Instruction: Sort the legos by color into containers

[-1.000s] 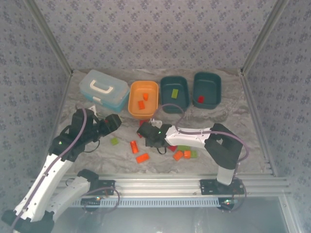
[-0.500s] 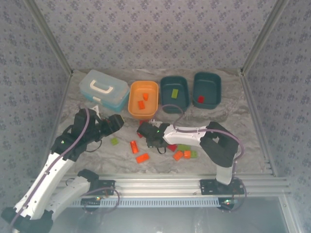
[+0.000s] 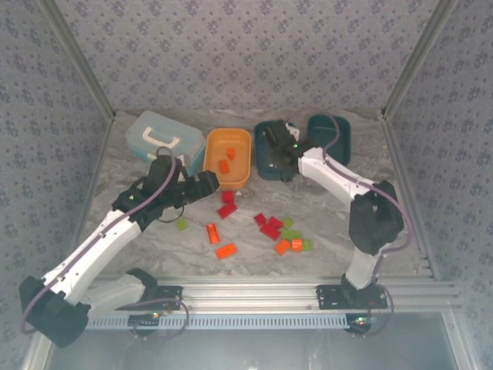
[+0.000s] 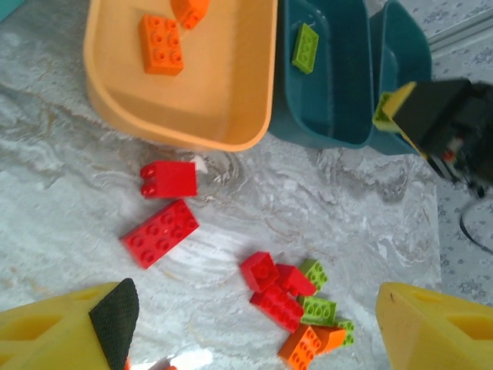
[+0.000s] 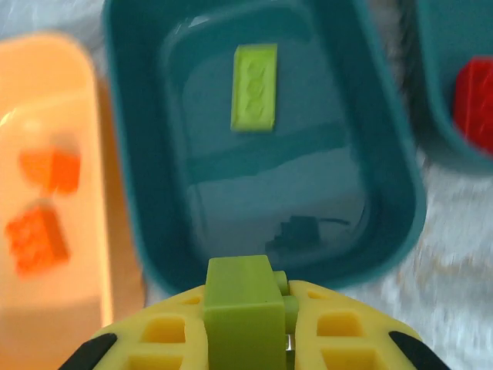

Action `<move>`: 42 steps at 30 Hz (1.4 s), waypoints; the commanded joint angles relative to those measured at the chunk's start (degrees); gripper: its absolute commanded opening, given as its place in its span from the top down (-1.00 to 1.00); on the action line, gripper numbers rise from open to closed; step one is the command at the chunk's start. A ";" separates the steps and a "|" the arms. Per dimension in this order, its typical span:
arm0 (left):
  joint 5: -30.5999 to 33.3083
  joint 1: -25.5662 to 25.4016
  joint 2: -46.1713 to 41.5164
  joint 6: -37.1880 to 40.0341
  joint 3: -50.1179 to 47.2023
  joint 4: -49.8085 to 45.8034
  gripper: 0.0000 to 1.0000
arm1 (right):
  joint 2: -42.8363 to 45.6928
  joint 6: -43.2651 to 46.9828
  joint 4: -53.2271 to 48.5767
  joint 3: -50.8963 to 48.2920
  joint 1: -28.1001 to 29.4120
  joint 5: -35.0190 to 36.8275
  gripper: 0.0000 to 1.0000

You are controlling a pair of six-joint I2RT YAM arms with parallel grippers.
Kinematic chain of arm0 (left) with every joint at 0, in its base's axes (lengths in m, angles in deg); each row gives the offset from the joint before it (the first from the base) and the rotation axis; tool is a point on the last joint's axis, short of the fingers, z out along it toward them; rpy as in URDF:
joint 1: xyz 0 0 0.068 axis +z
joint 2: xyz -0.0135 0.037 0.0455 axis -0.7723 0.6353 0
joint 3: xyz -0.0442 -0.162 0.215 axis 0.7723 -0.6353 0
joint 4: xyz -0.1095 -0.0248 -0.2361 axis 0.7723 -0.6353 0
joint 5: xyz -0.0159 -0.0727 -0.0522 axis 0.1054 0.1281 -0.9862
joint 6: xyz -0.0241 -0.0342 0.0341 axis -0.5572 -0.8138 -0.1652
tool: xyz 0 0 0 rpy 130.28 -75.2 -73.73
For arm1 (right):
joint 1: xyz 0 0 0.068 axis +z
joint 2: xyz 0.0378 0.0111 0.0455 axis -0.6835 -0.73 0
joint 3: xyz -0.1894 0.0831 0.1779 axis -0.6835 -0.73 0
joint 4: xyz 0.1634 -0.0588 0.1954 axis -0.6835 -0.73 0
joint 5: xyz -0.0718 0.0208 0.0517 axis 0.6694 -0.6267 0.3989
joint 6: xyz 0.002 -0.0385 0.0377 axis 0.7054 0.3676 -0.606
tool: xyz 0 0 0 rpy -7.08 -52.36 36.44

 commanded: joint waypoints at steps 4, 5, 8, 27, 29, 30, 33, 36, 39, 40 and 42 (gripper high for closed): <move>-0.86 -2.09 4.07 -0.30 4.30 5.17 -0.65 | -15.64 5.26 -7.34 14.49 -5.39 -1.42 0.69; -0.79 -2.33 4.37 -0.29 4.36 5.33 -0.65 | -17.74 5.12 -8.24 16.24 -6.02 -1.88 0.69; -0.65 -2.56 4.57 -0.43 4.18 5.35 -0.65 | -21.36 4.31 -9.57 18.90 -6.64 -2.58 0.66; 1.41 -3.04 2.27 -1.96 3.40 -1.26 -0.65 | -15.27 6.30 -15.10 24.99 -4.22 1.50 -0.22; 2.26 -3.00 1.43 -2.14 3.65 -3.76 -0.65 | -10.54 7.44 -14.62 24.13 -3.37 2.02 -0.21; 2.58 -3.00 0.98 -2.14 3.69 -4.84 -0.65 | -7.69 8.19 -13.35 22.61 -2.69 1.99 -0.20; 3.18 -3.03 -0.57 -2.62 3.51 -8.67 -0.65 | 4.35 11.94 -6.43 13.08 0.92 0.80 -0.20; 3.87 -3.28 -1.10 -2.67 3.22 -14.89 -0.62 | 17.44 15.76 0.37 -0.40 7.51 -0.95 -0.26; 5.56 -4.57 -0.08 -1.92 1.71 -19.41 -0.61 | 29.63 18.70 6.23 -15.32 17.18 -4.38 -0.40; 5.82 -5.05 0.61 -2.22 0.68 -19.75 -0.60 | 33.06 18.71 7.06 -20.83 20.88 -4.88 -0.47; 5.61 -6.10 2.64 -3.03 -1.04 -19.18 -0.58 | 38.34 18.01 8.36 -28.49 25.99 -9.40 -0.53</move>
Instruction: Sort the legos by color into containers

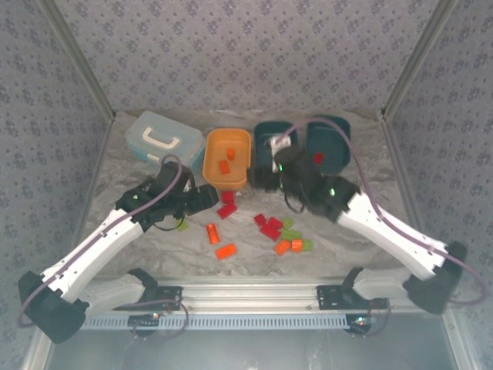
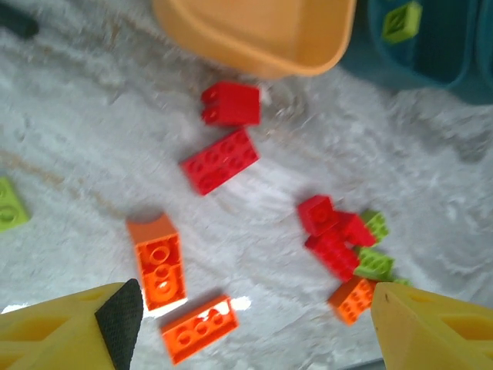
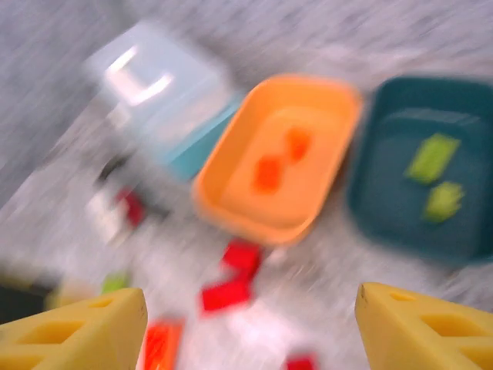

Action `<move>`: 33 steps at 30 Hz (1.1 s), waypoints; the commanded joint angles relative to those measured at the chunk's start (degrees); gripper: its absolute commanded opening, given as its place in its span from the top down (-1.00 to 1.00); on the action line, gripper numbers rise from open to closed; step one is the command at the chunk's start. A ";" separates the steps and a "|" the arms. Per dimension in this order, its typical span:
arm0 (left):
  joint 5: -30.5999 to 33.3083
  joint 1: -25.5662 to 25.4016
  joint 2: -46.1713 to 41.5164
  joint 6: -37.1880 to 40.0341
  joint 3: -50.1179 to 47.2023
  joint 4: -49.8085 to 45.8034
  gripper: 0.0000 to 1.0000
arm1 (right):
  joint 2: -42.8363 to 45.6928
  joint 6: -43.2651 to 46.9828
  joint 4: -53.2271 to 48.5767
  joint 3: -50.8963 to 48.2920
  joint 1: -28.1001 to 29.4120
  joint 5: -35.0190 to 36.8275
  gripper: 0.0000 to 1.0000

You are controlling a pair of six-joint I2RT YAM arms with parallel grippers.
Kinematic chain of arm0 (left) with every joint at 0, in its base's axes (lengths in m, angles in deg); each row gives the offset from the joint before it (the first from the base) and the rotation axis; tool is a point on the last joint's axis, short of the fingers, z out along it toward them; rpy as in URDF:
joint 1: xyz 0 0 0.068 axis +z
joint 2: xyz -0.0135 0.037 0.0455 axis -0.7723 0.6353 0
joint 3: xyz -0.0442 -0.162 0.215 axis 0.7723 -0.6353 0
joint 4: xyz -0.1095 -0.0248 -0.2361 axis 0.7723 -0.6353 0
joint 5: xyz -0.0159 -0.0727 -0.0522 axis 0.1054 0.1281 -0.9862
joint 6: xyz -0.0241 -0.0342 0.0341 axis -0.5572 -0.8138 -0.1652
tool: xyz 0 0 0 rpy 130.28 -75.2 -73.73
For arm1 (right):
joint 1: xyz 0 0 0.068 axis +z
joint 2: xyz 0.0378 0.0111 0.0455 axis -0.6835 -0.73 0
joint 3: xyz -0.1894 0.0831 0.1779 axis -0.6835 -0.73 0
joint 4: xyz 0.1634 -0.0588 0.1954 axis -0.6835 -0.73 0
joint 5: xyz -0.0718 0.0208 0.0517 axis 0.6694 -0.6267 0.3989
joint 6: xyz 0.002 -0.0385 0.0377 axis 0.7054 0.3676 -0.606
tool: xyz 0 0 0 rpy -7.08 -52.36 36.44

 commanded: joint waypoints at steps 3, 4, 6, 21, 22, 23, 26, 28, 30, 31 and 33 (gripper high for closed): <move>2.66 -4.16 6.26 -2.78 -3.97 -1.96 -0.59 | 7.83 -2.25 0.81 -18.34 12.24 -3.69 -0.58; 2.84 -4.92 7.80 -3.65 -4.71 -0.36 -0.61 | 9.55 -4.66 0.85 -20.97 14.36 -2.31 -0.59; 1.77 -5.35 11.40 -5.84 -5.90 2.93 -0.65 | 12.58 -8.96 1.72 -25.42 16.80 -1.35 -0.59; 3.82 -6.11 28.09 -9.78 -6.65 7.87 -0.37 | 16.34 -10.69 3.37 -26.81 15.60 2.24 -0.56; 4.07 -6.09 28.65 -9.69 -6.62 8.57 -0.35 | 15.99 -10.58 3.47 -26.61 15.43 2.02 -0.55; 4.29 -6.13 28.84 -9.60 -6.68 9.02 -0.25 | 15.68 -10.54 3.42 -26.29 15.44 1.85 -0.55; 5.49 -6.14 28.77 -9.37 -6.68 9.03 0.21 | 15.27 -10.99 2.91 -26.13 15.36 2.59 -0.53; 6.53 -6.19 27.44 -9.35 -6.62 8.19 0.42 | 15.58 -11.68 2.31 -26.31 15.19 3.77 -0.51; 8.17 -6.20 24.79 -8.91 -5.76 6.03 0.49 | 16.30 -12.62 1.12 -26.06 15.10 5.87 -0.49; 9.31 -6.15 23.09 -8.42 -4.67 4.39 0.49 | 16.71 -13.85 0.20 -25.93 15.01 7.16 -0.48; 10.79 -5.42 20.63 -6.08 -1.13 0.73 0.49 | 18.01 -14.82 -1.68 -25.40 14.66 9.86 -0.47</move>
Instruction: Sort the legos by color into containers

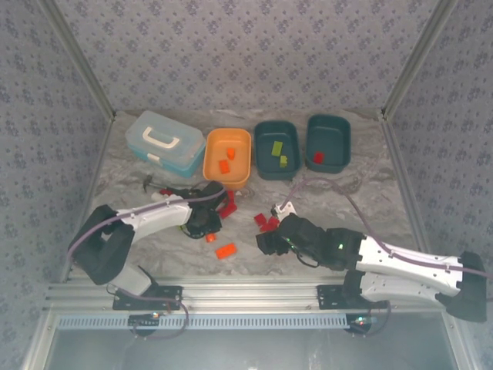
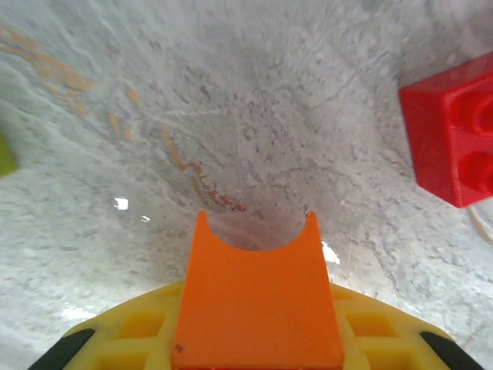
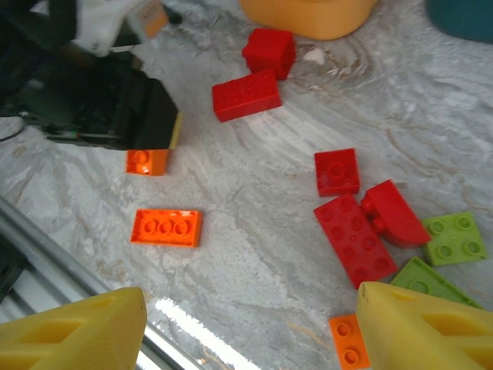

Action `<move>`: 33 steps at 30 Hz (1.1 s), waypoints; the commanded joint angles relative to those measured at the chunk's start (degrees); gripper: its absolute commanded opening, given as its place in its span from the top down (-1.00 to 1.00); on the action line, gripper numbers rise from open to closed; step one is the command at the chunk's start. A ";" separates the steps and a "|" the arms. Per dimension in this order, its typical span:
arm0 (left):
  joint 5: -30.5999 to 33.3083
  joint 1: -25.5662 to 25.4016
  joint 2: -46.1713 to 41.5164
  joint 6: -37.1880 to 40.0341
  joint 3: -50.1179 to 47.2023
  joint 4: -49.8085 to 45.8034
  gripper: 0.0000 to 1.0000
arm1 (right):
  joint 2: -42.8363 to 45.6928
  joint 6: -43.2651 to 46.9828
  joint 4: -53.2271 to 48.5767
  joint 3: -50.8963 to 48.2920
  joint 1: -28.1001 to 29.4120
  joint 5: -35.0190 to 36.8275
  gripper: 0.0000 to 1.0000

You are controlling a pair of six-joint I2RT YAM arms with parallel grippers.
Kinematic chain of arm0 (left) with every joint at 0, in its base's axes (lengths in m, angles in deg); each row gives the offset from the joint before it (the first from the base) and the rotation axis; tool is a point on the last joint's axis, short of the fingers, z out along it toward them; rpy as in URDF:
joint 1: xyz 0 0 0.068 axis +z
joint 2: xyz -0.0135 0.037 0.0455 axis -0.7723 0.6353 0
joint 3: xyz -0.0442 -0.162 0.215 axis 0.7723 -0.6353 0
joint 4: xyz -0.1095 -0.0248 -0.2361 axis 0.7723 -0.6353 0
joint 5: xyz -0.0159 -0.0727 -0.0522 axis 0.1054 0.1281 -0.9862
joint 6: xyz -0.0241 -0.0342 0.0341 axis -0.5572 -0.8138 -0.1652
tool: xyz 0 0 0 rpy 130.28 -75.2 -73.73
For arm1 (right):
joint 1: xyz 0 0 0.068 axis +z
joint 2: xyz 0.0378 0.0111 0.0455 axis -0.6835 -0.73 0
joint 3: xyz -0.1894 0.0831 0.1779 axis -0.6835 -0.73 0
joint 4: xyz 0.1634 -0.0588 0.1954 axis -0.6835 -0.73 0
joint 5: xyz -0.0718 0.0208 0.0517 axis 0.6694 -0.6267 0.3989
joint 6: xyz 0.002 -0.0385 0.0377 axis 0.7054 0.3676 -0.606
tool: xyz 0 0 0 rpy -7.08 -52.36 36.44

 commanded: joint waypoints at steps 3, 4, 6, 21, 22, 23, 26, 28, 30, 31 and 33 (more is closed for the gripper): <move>3.47 4.19 -4.43 7.30 13.24 -8.40 0.50 | 3.98 -3.48 -5.01 2.98 -2.21 8.76 -0.47; 3.02 6.01 -3.48 9.22 16.08 -8.81 0.51 | 4.02 -3.49 -4.91 3.22 -3.02 8.76 -0.46; 0.82 9.76 -0.32 12.65 21.28 -8.35 0.52 | 3.70 -2.89 -3.33 3.36 -5.70 7.01 -0.47; -3.14 19.02 42.22 27.79 69.47 -10.84 0.47 | -7.47 -1.79 8.56 4.88 -14.91 -4.30 -0.50; -2.66 19.01 44.06 28.06 71.78 -11.85 0.47 | -7.92 -1.91 8.63 4.99 -15.03 -4.66 -0.50; -2.14 19.18 45.82 28.26 73.91 -12.86 0.47 | -8.38 -2.06 8.88 4.87 -15.04 -5.09 -0.50; -1.75 19.79 49.39 28.67 77.21 -13.37 0.46 | -9.05 -2.53 9.36 4.63 -14.95 -6.04 -0.50; -1.70 20.06 51.02 28.88 78.34 -13.65 0.45 | -9.07 -2.97 9.20 4.34 -14.91 -6.20 -0.50; -1.48 20.07 52.26 29.25 79.27 -13.94 0.41 | -8.86 -3.24 9.11 4.06 -14.77 -6.18 -0.50; -1.49 20.07 52.63 29.43 79.41 -13.91 0.38 | -8.64 -3.34 9.12 3.96 -14.73 -6.21 -0.50; -1.84 20.07 53.24 29.63 79.55 -13.83 0.27 | -8.53 -3.48 8.92 3.73 -14.69 -6.36 -0.50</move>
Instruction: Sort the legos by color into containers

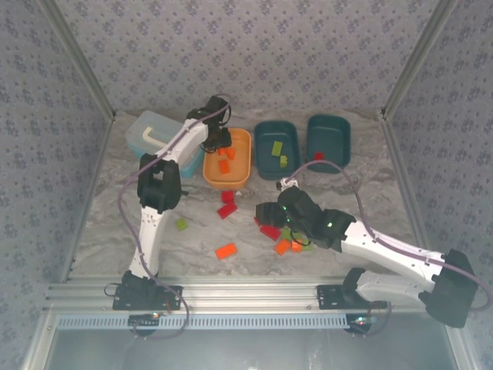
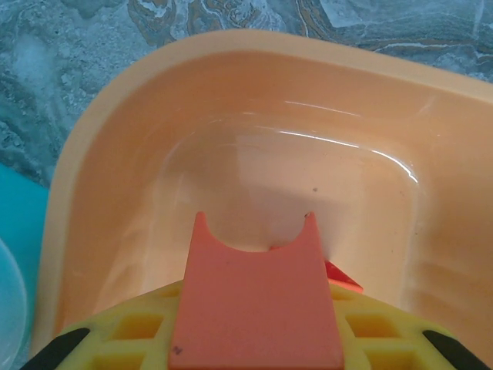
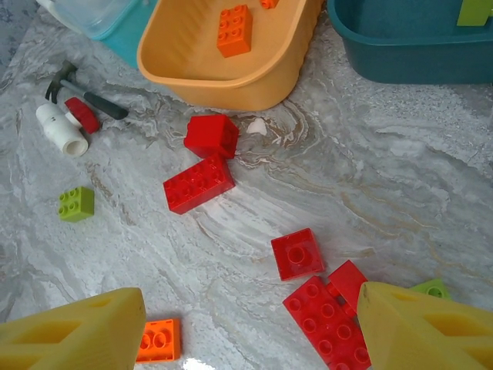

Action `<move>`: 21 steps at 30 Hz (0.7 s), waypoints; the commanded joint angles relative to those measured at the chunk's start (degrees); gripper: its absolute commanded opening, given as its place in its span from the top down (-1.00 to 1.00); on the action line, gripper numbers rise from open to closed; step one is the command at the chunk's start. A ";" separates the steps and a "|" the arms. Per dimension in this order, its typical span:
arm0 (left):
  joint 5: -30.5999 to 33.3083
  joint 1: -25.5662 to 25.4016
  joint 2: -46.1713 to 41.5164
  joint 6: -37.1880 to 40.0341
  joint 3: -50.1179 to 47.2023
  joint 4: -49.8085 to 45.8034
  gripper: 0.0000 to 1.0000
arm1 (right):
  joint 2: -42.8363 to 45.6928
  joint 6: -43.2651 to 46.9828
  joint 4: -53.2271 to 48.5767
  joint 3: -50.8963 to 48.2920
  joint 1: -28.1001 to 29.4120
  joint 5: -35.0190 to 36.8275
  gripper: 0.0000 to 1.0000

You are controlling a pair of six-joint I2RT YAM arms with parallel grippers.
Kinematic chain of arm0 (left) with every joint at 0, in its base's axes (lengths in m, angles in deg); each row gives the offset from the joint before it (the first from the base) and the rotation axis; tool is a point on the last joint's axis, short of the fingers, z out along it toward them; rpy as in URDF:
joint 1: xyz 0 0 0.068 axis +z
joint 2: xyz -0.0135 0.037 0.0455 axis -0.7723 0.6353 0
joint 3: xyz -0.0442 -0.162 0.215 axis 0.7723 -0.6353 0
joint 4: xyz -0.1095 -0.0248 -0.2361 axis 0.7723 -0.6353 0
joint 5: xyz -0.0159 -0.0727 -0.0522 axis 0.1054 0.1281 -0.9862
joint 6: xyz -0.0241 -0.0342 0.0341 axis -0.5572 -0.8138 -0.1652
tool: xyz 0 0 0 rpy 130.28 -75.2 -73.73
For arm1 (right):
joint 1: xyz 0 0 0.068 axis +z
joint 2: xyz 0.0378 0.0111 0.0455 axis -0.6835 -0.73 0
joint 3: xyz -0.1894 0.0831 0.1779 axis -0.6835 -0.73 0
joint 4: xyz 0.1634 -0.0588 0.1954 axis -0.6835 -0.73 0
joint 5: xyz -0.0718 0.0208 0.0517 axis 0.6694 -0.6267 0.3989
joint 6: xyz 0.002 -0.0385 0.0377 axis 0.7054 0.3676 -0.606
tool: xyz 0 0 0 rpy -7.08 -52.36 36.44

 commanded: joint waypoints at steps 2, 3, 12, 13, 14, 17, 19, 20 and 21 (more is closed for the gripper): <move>-0.22 0.48 1.68 1.41 2.12 -2.46 0.15 | 0.13 -1.18 0.04 0.49 0.12 -0.65 -0.51; -0.51 0.52 1.55 1.32 2.09 -2.35 0.09 | -0.02 -1.09 -0.27 0.51 0.10 -0.72 -0.51; -1.43 0.14 -3.25 0.93 2.52 -2.39 -0.29 | -1.01 -0.47 -6.94 1.48 0.07 0.42 -0.49; -1.64 0.09 -4.30 0.75 2.48 -2.31 -0.30 | -1.39 0.12 -8.22 1.98 -0.31 0.66 -0.48; -1.71 -0.02 -5.86 0.47 2.35 -2.44 -0.33 | -2.04 0.99 -10.43 2.82 -0.98 0.36 -0.47; -1.74 -0.69 -12.24 -0.79 -0.41 -1.74 -0.37 | -5.65 3.72 -16.58 5.44 -3.68 -1.32 -0.30; -2.26 -1.16 -17.86 -1.95 -4.77 -0.36 -0.39 | -8.11 6.10 -19.87 6.48 -5.13 -3.06 -0.19; -2.85 -1.42 -21.61 -2.67 -8.12 0.93 -0.39 | -9.47 7.41 -21.11 7.00 -5.78 -4.11 -0.13; -3.44 -1.69 -25.55 -3.57 -12.43 2.50 -0.42 | -10.79 8.75 -22.30 7.52 -6.28 -4.75 -0.09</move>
